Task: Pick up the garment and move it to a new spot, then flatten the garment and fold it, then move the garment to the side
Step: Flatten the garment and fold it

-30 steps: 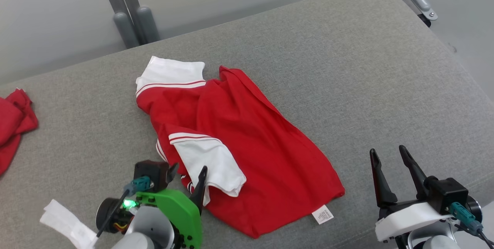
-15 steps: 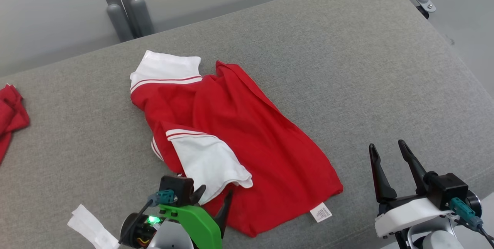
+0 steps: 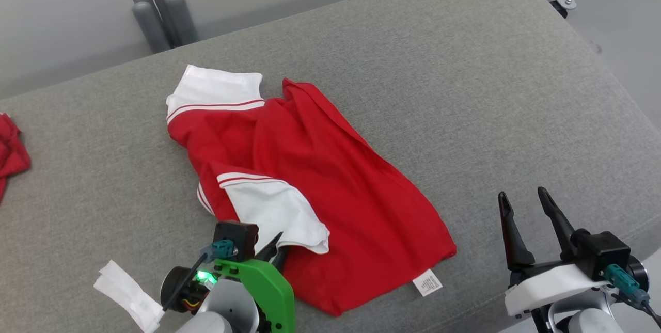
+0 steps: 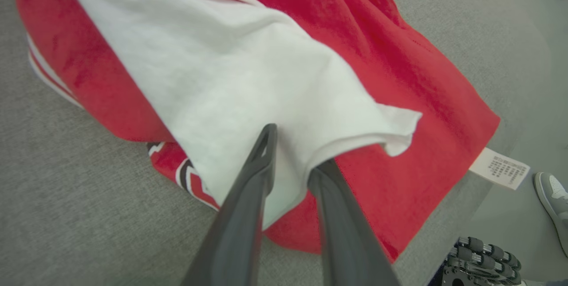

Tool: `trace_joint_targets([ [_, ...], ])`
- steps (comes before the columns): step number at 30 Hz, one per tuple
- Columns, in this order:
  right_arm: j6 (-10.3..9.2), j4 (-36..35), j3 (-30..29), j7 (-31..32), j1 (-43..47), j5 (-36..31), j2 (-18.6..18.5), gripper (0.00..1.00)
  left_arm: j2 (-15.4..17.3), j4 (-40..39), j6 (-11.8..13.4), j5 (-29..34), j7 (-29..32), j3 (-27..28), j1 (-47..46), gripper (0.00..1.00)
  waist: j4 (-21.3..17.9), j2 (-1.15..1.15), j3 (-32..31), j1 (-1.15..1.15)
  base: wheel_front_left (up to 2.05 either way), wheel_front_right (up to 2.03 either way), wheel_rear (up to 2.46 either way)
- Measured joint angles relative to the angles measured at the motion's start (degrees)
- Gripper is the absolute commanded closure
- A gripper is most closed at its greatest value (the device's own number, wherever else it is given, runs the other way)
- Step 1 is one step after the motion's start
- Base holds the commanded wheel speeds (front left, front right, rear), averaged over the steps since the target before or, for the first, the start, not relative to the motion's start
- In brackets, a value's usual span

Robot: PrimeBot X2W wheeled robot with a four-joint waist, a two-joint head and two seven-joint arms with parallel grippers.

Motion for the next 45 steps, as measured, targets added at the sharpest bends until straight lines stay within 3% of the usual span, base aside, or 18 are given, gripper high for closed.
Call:
trace_joint_targets([
  [3,0.00,0.0,-0.4,0.0,0.9,0.0,-0.1,0.00,0.1,1.0,-0.9,0.3,0.2,-0.6,-0.7,1.00,1.1,0.00,-0.2,0.00,0.00,0.00,0.00],
  [6,0.00,-0.1,-1.0,0.0,1.8,-0.1,-0.1,0.00,3.2,-0.8,-0.7,1.6,1.5,-0.9,-0.5,1.00,2.6,0.00,-0.5,0.00,0.00,0.00,0.00],
  [11,0.00,-0.2,-0.8,0.0,2.4,-0.2,-0.1,0.00,12.2,-6.2,3.6,2.2,3.3,1.5,4.4,1.00,6.0,0.00,-1.2,0.00,0.00,0.00,0.00],
  [15,0.00,-0.1,0.1,0.0,2.4,-0.2,-0.2,0.00,15.6,-8.1,7.0,2.2,3.9,2.5,8.4,1.00,8.8,0.00,-1.8,0.00,0.00,0.00,0.00],
  [17,0.00,-0.1,0.2,0.0,2.4,-0.3,-0.3,0.00,15.7,-8.7,8.2,1.6,3.7,2.7,10.5,0.84,9.9,0.00,-2.1,0.00,0.00,0.00,0.00],
  [20,0.00,-0.1,-0.1,0.0,2.5,-0.3,-0.8,0.00,14.9,-9.8,9.4,0.8,2.4,2.6,13.4,0.73,11.5,0.00,-2.7,0.00,0.00,0.00,0.00],
  [21,0.00,-0.1,-0.1,0.0,2.7,-0.3,-1.0,0.00,14.7,-9.8,9.9,0.8,1.7,2.6,14.2,0.60,12.0,0.00,-2.9,0.00,0.00,0.00,0.00],
  [22,0.00,-0.1,-0.2,0.0,2.9,-0.3,-1.1,0.00,14.6,-9.7,10.4,1.1,0.9,2.5,14.7,0.19,12.4,0.00,-3.0,0.00,0.00,0.00,0.00],
  [23,0.00,-0.1,-0.2,0.0,3.2,-0.3,-1.2,0.00,14.5,-9.5,10.6,1.5,0.5,2.4,15.1,0.00,12.8,0.00,-3.2,0.00,0.00,0.00,0.00],
  [27,0.00,0.0,-0.2,0.0,3.5,-0.3,-1.6,0.00,13.1,-9.1,12.5,0.8,-2.2,3.4,17.8,0.00,13.8,0.00,-4.1,0.00,0.00,0.00,0.00],
  [31,0.00,-0.5,-0.4,0.0,3.5,-0.6,-1.7,0.00,11.9,-8.3,14.9,-1.9,-8.9,8.4,22.2,0.00,14.0,0.00,-5.1,0.00,0.00,0.00,0.00],
  [34,0.00,-1.4,-1.5,0.0,4.0,-0.8,-1.9,0.00,8.9,-8.7,13.2,-5.6,-17.1,13.2,25.7,0.00,13.9,0.00,-6.1,0.00,0.00,0.00,0.00],
  [37,0.00,-2.5,-2.8,0.0,5.5,-1.1,-2.3,0.00,8.5,-7.9,11.0,-5.3,-24.0,16.8,27.5,0.00,13.9,0.00,-7.3,0.00,0.00,0.00,0.00],
  [41,0.00,-3.5,-4.1,0.0,6.0,-1.7,-2.7,0.00,4.8,-7.3,5.7,-3.1,-25.8,22.4,28.2,0.00,14.0,0.00,-8.9,0.00,0.00,0.00,0.00],
  [45,0.00,-3.9,-5.0,0.0,7.0,-2.4,-3.0,0.00,-0.7,-8.3,-0.6,4.6,-26.0,31.0,29.3,0.00,14.1,0.00,-10.4,0.00,0.00,0.00,0.00],
])
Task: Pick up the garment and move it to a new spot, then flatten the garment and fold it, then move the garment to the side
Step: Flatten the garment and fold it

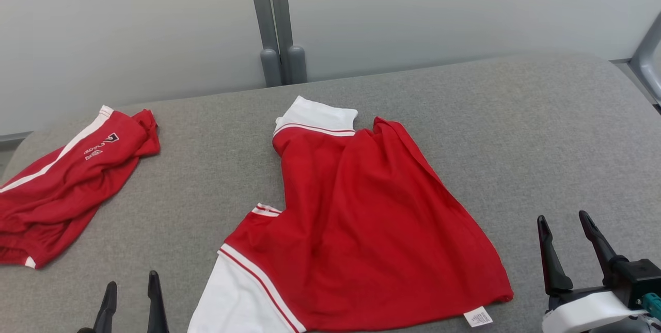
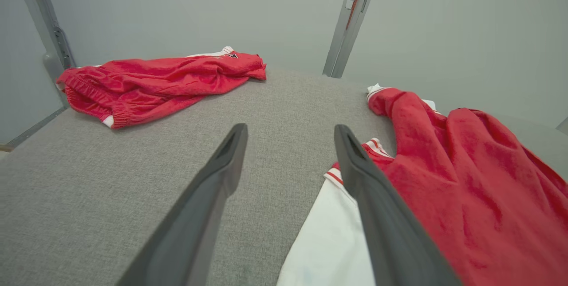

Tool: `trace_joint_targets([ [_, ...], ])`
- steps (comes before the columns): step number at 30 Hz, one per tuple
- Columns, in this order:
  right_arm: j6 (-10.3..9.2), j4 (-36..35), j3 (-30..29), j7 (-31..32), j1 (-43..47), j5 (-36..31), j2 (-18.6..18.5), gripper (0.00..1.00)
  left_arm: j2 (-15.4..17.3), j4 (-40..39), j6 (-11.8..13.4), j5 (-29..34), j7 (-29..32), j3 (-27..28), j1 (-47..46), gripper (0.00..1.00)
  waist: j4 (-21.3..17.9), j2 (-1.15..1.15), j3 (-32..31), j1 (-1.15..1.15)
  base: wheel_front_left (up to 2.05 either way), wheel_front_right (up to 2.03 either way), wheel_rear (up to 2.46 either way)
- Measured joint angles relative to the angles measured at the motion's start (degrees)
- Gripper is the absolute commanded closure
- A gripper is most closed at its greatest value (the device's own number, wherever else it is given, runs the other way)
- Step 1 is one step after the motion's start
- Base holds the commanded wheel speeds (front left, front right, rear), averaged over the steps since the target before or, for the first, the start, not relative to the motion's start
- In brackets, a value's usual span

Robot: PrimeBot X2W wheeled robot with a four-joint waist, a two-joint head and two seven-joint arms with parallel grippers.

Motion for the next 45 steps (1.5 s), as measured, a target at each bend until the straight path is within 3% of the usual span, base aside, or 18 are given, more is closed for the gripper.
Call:
trace_joint_targets([
  [8,0.00,0.2,2.9,0.0,-1.1,-1.9,0.4,0.00,-10.6,4.5,-14.9,11.7,0.0,11.3,1.1,0.00,0.5,0.00,-0.7,0.00,0.00,0.00,0.00],
  [11,0.00,1.2,3.8,0.0,-1.3,-1.8,0.7,0.00,-13.5,6.2,-18.7,15.1,0.0,13.6,0.8,0.00,0.7,0.00,-0.5,0.00,0.00,0.00,0.00],
  [14,0.00,1.8,4.1,0.0,-1.4,-1.8,1.2,0.00,-15.1,7.5,-20.9,17.2,0.0,14.8,-0.4,0.00,1.1,0.00,-0.2,0.00,0.00,0.00,0.00],
  [22,0.00,2.7,4.5,0.0,-1.7,-1.5,1.4,0.00,-16.6,9.4,-22.9,20.0,0.0,16.1,-2.5,0.00,1.1,0.00,0.1,0.00,0.00,0.00,0.00],
  [32,0.00,2.0,4.5,0.0,-2.5,-1.1,0.7,0.00,-16.9,10.2,-23.1,21.6,0.0,16.1,-2.5,0.00,0.4,0.00,0.4,0.00,0.00,0.00,0.00],
  [37,0.00,11.3,7.2,0.0,-2.8,-0.8,-1.5,0.00,-15.9,19.1,-23.2,22.5,0.4,13.8,-3.4,0.00,0.2,0.00,1.3,0.00,0.00,0.00,0.00],
  [45,0.00,22.8,14.0,3.2,-8.1,2.1,-3.8,0.00,-14.6,28.8,-23.2,22.0,7.5,11.3,-8.6,0.00,-0.3,0.00,3.4,0.00,0.00,0.00,0.00],
])
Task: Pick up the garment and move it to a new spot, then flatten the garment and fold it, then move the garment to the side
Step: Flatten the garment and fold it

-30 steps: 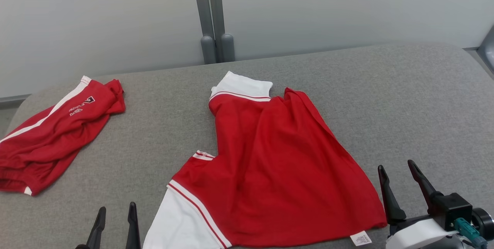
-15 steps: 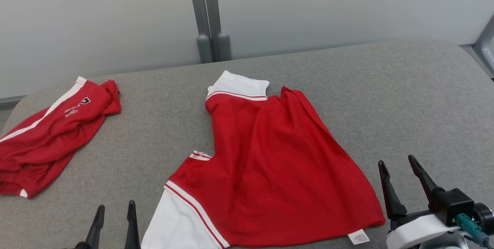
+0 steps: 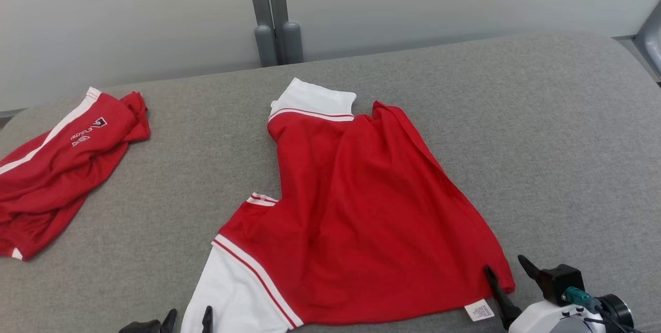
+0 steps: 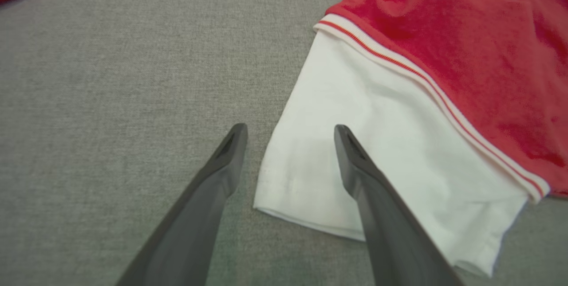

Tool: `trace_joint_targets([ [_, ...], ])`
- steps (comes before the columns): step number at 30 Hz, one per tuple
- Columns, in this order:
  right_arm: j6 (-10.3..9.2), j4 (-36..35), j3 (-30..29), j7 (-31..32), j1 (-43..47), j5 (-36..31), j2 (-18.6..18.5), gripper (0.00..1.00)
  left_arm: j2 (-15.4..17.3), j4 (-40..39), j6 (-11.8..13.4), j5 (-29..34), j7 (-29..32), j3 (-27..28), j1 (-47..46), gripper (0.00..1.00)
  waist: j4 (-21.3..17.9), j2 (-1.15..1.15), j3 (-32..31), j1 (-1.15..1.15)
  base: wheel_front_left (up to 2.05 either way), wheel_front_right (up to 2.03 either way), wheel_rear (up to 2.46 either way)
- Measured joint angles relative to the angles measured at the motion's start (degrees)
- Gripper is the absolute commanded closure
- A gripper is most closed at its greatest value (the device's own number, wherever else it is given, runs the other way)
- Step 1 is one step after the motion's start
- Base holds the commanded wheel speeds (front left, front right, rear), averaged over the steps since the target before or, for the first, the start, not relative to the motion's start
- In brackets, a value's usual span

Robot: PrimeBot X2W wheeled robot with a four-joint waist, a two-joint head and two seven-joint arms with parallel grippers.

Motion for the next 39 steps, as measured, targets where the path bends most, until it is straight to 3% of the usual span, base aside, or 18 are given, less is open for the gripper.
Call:
trace_joint_targets([
  [13,-0.02,3.4,9.2,5.9,-4.0,7.4,-2.5,0.00,0.7,5.5,0.0,-1.9,5.2,-1.8,-4.2,0.00,-0.7,0.00,3.3,0.00,0.00,0.00,0.00],
  [14,-0.04,3.2,10.0,6.3,-4.2,8.2,-3.0,0.00,0.8,5.6,0.0,-2.4,6.4,-2.2,-4.4,0.35,-0.8,0.00,3.5,0.00,0.00,0.00,0.00],
  [15,-0.04,2.9,10.8,6.8,-4.5,9.0,-3.3,0.34,0.9,5.5,0.0,-3.1,7.4,-2.6,-4.6,0.73,-0.9,0.00,3.7,0.00,0.00,0.00,0.00],
  [16,-0.04,2.5,11.4,7.2,-4.7,10.1,-3.6,0.78,1.2,5.2,0.1,-3.6,8.3,-3.2,-4.7,1.00,-1.0,0.00,3.9,0.00,0.00,0.00,0.00],
  [17,-0.04,1.9,11.7,7.6,-4.9,12.0,-3.8,1.00,1.7,4.4,0.2,-4.8,9.7,-4.2,-4.6,1.00,-1.1,0.00,4.1,0.00,0.00,0.00,0.00],
  [22,-0.01,-4.2,11.9,10.3,-4.8,23.0,-5.0,1.00,4.3,-5.9,0.3,-14.4,16.3,-10.5,-0.6,1.00,-1.9,0.00,4.4,0.00,0.00,0.00,0.00],
  [25,-0.02,-12.1,9.8,12.2,-3.5,30.8,-8.3,1.00,6.3,-17.9,0.0,-20.3,20.2,-12.7,3.7,1.00,-1.9,0.00,4.1,0.00,0.00,0.00,0.00],
  [29,-0.02,-24.8,4.8,14.6,-0.7,40.0,-12.0,1.00,9.0,-36.2,0.3,-25.8,23.6,-9.4,5.3,1.00,-2.3,0.00,3.8,0.00,0.00,0.00,0.00],
  [32,-0.02,-34.5,-0.4,16.5,1.3,44.8,-14.7,1.00,9.8,-48.7,1.9,-28.5,26.6,-7.7,5.9,1.00,-2.8,0.00,3.8,0.00,0.00,0.00,0.00],
  [39,-0.02,-52.6,-15.0,22.7,2.1,49.9,-17.3,1.00,11.4,-67.5,6.2,-31.9,33.0,-3.8,-2.4,1.00,-3.7,0.00,5.5,0.00,0.00,0.00,0.00],
])
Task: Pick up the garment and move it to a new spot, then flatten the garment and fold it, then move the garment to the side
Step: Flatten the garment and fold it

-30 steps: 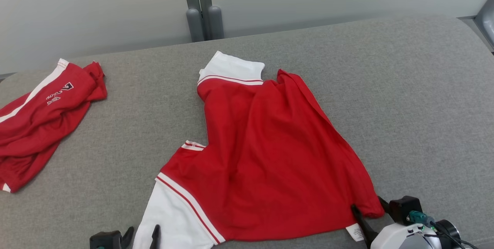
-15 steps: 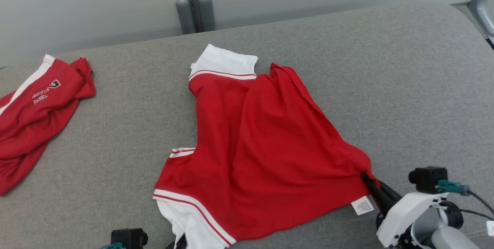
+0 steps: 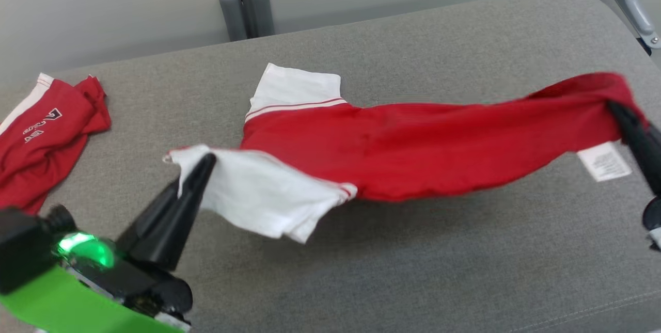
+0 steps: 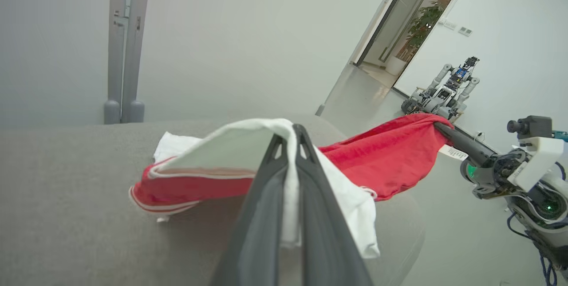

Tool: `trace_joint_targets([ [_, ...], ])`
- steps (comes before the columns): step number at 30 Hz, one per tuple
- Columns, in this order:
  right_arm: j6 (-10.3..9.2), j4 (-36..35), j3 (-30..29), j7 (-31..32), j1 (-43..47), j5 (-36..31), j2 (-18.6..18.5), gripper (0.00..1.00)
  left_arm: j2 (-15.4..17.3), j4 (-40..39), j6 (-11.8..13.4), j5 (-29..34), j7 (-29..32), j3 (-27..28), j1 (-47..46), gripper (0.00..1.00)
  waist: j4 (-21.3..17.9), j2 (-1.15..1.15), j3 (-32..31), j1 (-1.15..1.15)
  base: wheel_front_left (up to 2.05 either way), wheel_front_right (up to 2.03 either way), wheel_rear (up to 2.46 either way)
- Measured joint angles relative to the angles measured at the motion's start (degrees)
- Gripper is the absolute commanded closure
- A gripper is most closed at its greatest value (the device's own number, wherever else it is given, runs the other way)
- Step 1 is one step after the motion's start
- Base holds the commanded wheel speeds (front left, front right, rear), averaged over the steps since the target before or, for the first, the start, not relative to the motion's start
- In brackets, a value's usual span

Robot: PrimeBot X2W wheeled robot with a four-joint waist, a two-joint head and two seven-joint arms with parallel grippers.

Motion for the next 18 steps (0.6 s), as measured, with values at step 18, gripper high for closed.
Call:
trace_joint_targets([
  [18,0.00,21.5,-3.1,24.6,-64.9,-15.5,6.7,1.00,-1.2,41.3,3.2,15.1,2.7,-4.2,-79.0,1.00,0.6,0.00,17.4,0.01,0.00,0.00,0.00],
])
